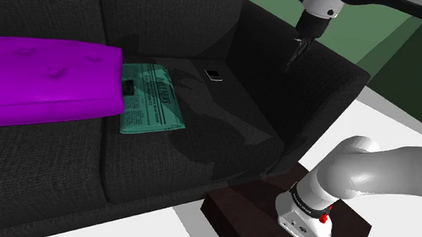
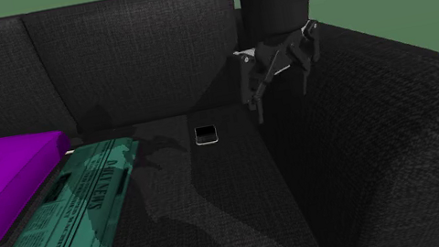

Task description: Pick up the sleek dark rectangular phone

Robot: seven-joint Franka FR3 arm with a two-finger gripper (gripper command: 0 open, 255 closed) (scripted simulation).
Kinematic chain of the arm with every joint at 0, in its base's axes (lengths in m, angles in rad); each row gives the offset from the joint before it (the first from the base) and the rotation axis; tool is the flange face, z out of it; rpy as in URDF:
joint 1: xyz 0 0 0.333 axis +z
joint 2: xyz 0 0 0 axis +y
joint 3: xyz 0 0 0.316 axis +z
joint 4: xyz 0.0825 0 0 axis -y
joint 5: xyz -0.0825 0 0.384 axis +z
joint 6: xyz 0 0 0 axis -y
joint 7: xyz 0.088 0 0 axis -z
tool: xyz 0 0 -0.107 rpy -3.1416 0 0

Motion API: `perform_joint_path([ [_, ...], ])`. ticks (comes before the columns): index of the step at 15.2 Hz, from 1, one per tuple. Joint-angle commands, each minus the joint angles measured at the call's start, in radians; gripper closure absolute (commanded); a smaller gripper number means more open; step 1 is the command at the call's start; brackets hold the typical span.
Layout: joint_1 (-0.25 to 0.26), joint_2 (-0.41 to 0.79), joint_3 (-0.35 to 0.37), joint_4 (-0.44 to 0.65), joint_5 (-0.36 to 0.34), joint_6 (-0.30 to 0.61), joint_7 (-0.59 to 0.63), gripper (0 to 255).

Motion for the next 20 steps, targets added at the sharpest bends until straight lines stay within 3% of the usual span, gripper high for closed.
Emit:
perform_joint_path([
  [1, 0.000, 0.000, 0.000, 0.000, 0.000, 0.000, 0.000, 0],
  [10, -0.018, 0.239, 0.028, -0.011, 0.045, 0.296, 0.133, 0],
  [20, -0.036, 0.571, 0.045, 0.114, 0.070, 0.557, 0.263, 0],
])
